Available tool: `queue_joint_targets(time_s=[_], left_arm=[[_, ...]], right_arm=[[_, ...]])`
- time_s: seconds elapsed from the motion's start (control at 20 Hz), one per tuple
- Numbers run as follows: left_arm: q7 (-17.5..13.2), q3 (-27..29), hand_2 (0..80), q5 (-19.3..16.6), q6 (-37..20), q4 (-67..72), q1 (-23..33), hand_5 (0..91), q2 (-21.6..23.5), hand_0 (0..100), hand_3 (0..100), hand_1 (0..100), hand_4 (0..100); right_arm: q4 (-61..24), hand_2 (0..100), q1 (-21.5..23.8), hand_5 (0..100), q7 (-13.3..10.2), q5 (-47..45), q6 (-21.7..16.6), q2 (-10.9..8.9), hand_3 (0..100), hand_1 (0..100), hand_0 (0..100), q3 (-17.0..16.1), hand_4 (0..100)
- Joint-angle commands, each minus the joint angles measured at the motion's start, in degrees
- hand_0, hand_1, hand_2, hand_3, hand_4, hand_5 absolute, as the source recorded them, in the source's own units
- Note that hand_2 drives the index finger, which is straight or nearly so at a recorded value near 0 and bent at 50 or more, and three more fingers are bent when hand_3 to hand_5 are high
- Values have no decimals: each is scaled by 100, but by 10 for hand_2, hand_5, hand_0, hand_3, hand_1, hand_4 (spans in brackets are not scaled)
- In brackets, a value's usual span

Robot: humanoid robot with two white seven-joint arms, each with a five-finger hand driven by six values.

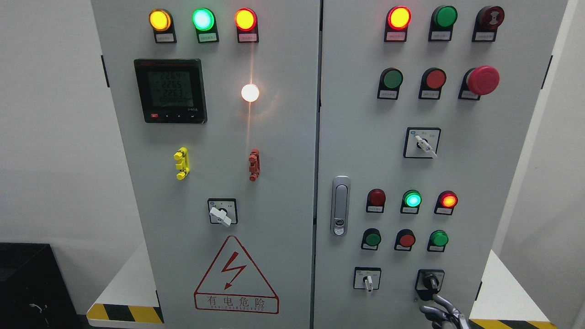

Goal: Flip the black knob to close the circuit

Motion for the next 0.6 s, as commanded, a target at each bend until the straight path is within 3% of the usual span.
queue_joint_targets(time_s=[0.0, 0.25, 0.45, 0.55], left_arm=[[-2, 0, 0, 0, 0, -167, 132, 0, -2, 120, 0, 556, 0], [-2, 0, 0, 0, 0, -167, 132, 0, -2, 120, 0, 556, 0], [-2, 0, 0, 0, 0, -167, 132, 0, -2, 120, 0, 556, 0], [-2, 0, 0, 0, 0, -167, 132, 0, -2, 120, 0, 556, 0]], right_arm=[[-141, 136, 348, 138, 118, -448, -234, -18, 334, 110, 0, -96, 293], [-141, 84, 567, 39, 460, -598, -472, -27, 269, 89, 0, -96, 231], [-141, 0, 673, 0, 838, -606, -472, -27, 127, 45, 0, -96, 55], [-133, 0, 673, 0, 883, -606, -472, -27, 81, 12, 0, -96, 8]])
